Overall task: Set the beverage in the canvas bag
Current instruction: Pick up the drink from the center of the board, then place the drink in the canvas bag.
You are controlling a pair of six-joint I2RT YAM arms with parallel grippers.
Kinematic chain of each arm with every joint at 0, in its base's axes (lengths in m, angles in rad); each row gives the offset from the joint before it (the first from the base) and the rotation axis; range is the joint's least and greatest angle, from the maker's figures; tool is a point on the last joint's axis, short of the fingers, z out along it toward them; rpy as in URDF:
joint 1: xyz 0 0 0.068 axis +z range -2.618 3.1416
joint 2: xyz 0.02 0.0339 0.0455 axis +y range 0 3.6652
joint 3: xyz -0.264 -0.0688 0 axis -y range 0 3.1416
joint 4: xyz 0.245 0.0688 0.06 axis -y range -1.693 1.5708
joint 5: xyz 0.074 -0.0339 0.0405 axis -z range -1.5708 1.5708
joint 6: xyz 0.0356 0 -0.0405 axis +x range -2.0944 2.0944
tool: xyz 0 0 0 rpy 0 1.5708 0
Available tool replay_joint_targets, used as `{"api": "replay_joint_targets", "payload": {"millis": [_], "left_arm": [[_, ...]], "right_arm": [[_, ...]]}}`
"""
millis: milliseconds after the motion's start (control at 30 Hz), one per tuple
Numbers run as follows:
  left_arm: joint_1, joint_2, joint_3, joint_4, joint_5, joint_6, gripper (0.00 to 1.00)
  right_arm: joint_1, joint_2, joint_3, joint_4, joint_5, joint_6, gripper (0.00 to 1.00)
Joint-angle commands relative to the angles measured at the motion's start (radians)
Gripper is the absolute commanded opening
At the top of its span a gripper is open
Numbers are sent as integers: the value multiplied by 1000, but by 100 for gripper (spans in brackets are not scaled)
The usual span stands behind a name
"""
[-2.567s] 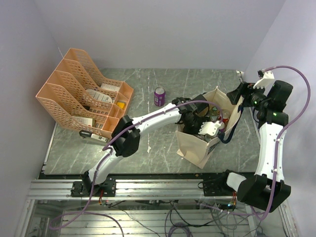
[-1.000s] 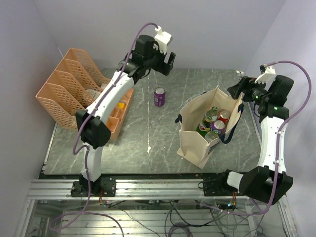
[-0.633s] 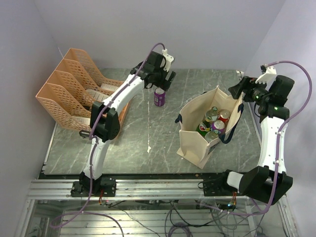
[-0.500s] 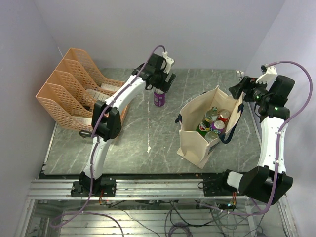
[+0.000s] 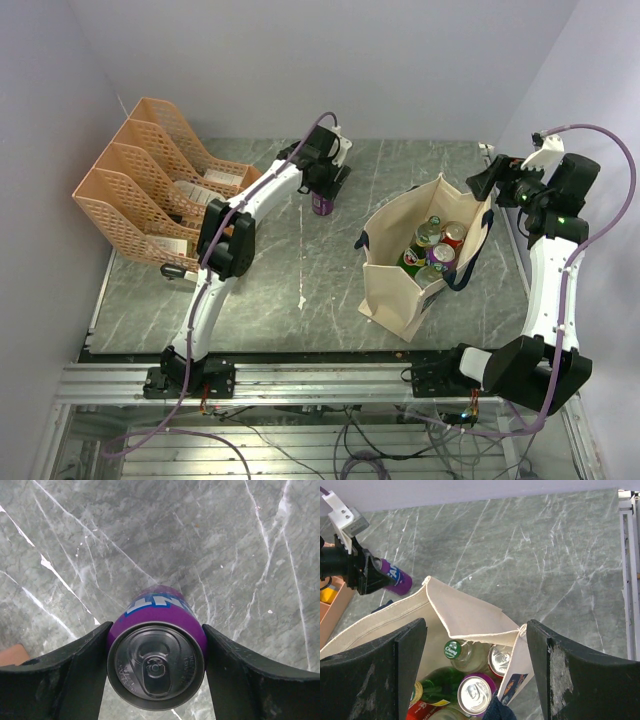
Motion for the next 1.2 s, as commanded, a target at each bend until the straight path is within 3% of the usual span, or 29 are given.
{"api": "replay_joint_targets", "payload": {"millis": [0,200,400,800,1167], "left_arm": [[4,-6,18,-7,-5,4,72],[6,-69,5,13,-20,65,46],[6,-194,3,70,31,135,9],[-32,-456,43,129,436,139,7],[-260,-491,106,32,644,179,7]], "right_arm": [[-14,-10,6,17,6,-10,80],[-16,-13,0,20,2,-7,80],[-15,-10,7,15,-4,-7,80],[-12,-8,78,-82,-24,-72,80],[-6,53,272,-339,-76,-193,80]]}}
